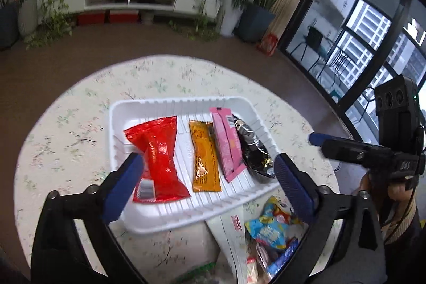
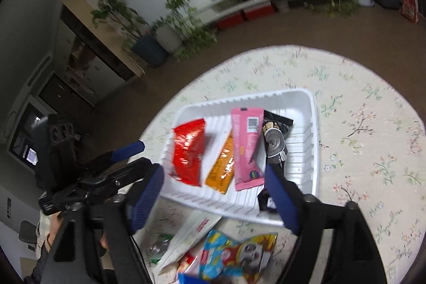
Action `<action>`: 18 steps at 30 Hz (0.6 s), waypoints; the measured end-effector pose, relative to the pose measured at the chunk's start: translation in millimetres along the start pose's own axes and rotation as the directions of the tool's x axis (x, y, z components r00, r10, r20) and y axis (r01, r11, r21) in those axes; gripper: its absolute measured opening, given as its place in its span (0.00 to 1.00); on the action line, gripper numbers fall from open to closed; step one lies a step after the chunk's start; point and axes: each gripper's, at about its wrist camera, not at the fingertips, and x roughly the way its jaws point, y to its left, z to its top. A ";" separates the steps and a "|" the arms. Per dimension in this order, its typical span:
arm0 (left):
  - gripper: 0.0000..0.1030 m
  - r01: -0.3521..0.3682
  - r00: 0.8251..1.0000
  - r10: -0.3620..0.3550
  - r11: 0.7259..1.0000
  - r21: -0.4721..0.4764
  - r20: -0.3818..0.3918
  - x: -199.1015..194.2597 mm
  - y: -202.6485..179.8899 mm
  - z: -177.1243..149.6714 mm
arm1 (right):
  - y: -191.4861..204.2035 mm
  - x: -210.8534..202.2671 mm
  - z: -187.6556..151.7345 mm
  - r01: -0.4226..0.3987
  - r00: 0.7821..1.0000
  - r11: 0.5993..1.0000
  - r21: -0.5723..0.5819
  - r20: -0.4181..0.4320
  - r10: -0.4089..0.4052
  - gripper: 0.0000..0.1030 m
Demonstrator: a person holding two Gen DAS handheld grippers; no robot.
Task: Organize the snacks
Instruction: 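Place the orange and pink bars in the white tray and open both grippers, then grasp the blue Rolls Cake packet with the right gripper while the left grasps the white packet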
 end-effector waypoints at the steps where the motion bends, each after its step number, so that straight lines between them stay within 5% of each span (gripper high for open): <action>1: 1.00 -0.013 0.999 0.012 1.000 0.028 0.030 -16.3 -5.7 -8.2 | 4.9 -16.6 -8.9 -0.010 0.999 1.000 -0.011 0.042 0.011 0.90; 5: 1.00 -0.036 0.994 0.029 0.998 0.060 0.102 -63.3 -22.2 -47.3 | 17.7 -63.7 -56.4 -0.007 0.992 1.000 -0.021 0.123 0.010 0.96; 8: 1.00 -0.083 0.996 0.083 0.997 -0.006 0.015 -80.7 -20.4 -81.8 | 29.4 -80.9 -99.5 0.042 0.993 0.998 -0.052 0.114 -0.035 0.96; 13: 1.00 -0.038 0.999 0.039 0.995 -0.097 0.009 -98.6 -13.3 -141.1 | 44.3 -83.8 -151.7 0.161 0.986 0.979 -0.127 0.070 -0.153 0.87; 18: 0.99 -0.067 0.997 0.064 0.994 -0.083 -0.038 -96.5 -17.4 -166.1 | 68.9 -65.0 -182.1 0.283 0.957 0.904 -0.321 0.042 -0.286 0.71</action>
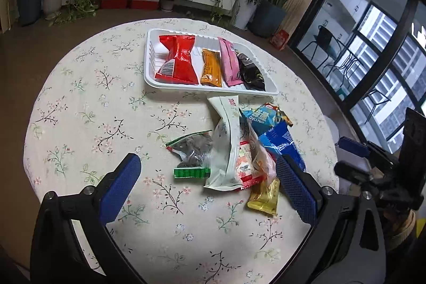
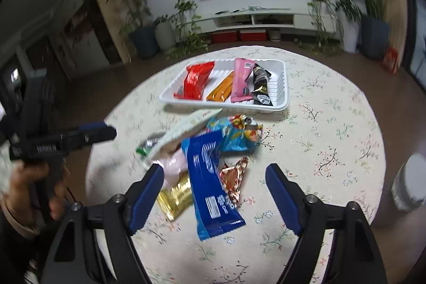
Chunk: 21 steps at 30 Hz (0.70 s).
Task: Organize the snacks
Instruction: 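Grasp the blue Rolls Cake packet with the right gripper while the left grasps the white packet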
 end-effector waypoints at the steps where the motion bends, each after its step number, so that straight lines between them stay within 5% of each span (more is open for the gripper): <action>1: 0.99 -0.014 1.000 0.014 1.000 0.016 0.004 -2.4 -2.6 0.9 | 6.6 2.7 -1.5 0.018 1.000 0.999 -0.041 -0.008 -0.019 0.69; 14: 0.99 -0.047 0.999 0.048 0.996 0.080 -0.017 11.6 -3.0 20.6 | 15.8 61.7 -5.2 0.027 0.989 0.989 -0.147 -0.142 -0.049 0.59; 21: 0.99 -0.043 0.998 0.047 0.994 0.100 -0.031 24.2 -3.9 28.2 | 19.4 78.5 -11.8 0.034 0.981 0.982 -0.184 -0.184 -0.068 0.38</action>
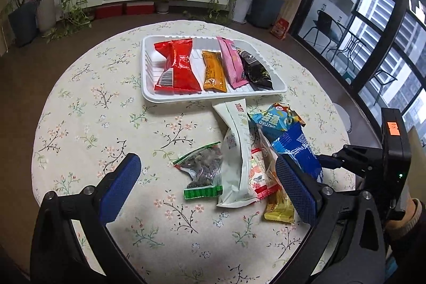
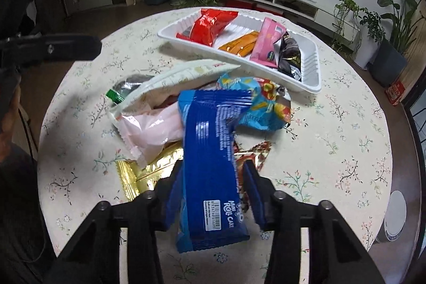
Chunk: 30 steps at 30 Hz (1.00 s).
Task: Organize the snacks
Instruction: 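Grasp the blue Rolls Cake packet with the right gripper while the left grasps the white packet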
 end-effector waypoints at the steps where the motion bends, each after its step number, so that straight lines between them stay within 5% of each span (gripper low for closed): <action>1: 0.98 -0.001 1.000 0.001 1.000 0.006 -0.006 2.0 -0.8 1.4 | -0.2 -0.6 -0.6 -0.001 1.000 1.000 0.004 0.003 0.001 0.38; 6: 0.87 0.011 0.999 -0.008 0.999 0.044 -0.051 16.8 -7.3 7.7 | -8.6 -6.0 -4.9 -0.033 0.999 0.997 0.064 0.024 0.031 0.31; 21: 0.87 -0.034 0.980 0.075 0.976 0.215 -0.186 71.5 -47.0 34.4 | -33.8 -16.1 -24.4 -0.158 0.986 0.960 0.231 0.094 0.140 0.30; 23: 0.81 -0.055 0.972 0.108 0.968 0.244 -0.209 83.4 -51.1 39.7 | -35.8 -15.6 -24.7 -0.166 0.984 0.956 0.240 0.098 0.146 0.30; 25: 0.60 -0.059 0.962 0.122 0.966 0.253 -0.244 94.7 -51.0 42.4 | -38.5 -14.4 -25.1 -0.172 0.984 0.952 0.252 0.099 0.151 0.30; 30: 0.57 -0.081 0.934 0.171 0.956 0.281 -0.314 125.0 -47.1 46.5 | -38.1 -13.6 -25.4 -0.178 0.982 0.952 0.250 0.101 0.157 0.30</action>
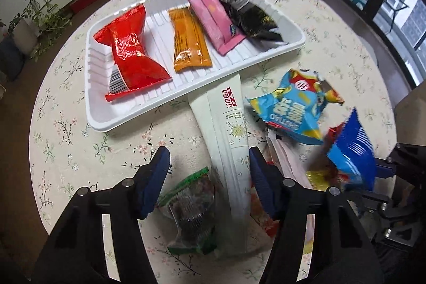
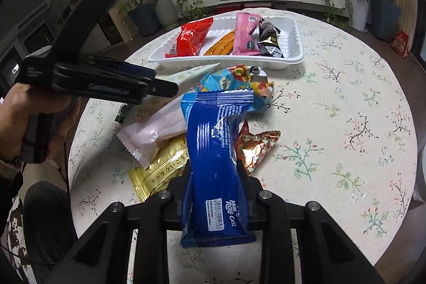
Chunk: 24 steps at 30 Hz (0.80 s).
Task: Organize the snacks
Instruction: 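Grasp the blue Rolls Cake packet with the right gripper while the left grasps the white packet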
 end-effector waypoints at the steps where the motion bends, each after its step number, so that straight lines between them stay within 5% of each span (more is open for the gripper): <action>1: 0.57 -0.012 1.000 0.012 1.000 0.013 -0.017 5.4 -0.9 2.6 | 0.3 0.7 0.1 -0.001 1.000 1.000 -0.002 -0.001 0.001 0.30; 6: 0.56 -0.031 0.999 0.032 0.999 0.025 -0.044 21.3 -1.6 12.4 | -1.1 2.2 -0.2 -0.005 1.000 1.000 0.000 -0.004 0.005 0.30; 9: 0.23 -0.017 0.998 0.018 0.999 0.032 -0.056 30.2 -3.1 15.6 | 0.8 2.7 -0.6 -0.003 1.000 1.000 -0.012 -0.006 0.003 0.29; 24: 0.20 0.137 0.990 -0.134 0.985 -0.105 0.034 9.6 23.1 12.4 | -18.6 -4.0 2.1 -0.092 0.996 0.991 0.097 0.028 0.090 0.29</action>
